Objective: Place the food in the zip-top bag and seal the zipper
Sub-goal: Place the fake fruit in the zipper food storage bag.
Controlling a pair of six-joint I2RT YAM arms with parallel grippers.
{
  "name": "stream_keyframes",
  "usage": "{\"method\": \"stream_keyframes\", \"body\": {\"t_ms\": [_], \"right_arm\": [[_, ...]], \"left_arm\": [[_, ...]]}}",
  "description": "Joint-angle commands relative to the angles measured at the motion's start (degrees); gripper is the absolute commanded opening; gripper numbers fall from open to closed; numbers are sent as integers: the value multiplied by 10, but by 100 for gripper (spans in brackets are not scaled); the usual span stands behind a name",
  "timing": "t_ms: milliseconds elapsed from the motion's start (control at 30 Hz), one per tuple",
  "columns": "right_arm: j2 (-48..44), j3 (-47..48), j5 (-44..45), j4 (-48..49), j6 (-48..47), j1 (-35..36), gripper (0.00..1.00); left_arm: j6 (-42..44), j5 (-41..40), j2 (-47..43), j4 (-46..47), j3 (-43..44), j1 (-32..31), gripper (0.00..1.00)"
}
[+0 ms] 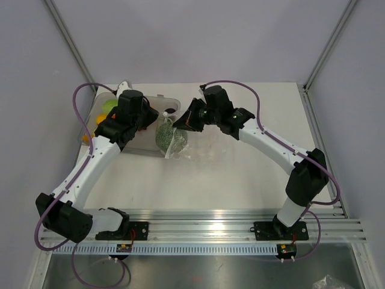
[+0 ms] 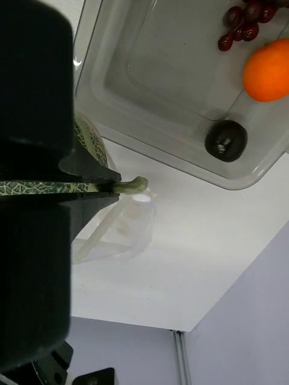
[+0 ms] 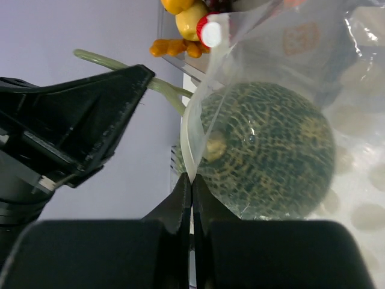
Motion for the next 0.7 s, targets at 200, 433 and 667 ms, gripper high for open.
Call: {"method": "stream_keyframes", "body": {"t_ms": [200,433,667], "right_arm": [[25,47,-17,48,21,6,0],[23,-11,-23,101,49,6,0],[14,-44,-23,130,55,6,0]], "left_arm": [[6,1,-13,74,-35,-20,0],[0,-6,-20,66,-9,-17,0],[-22,-24,-36,53,16,3,0]]}}
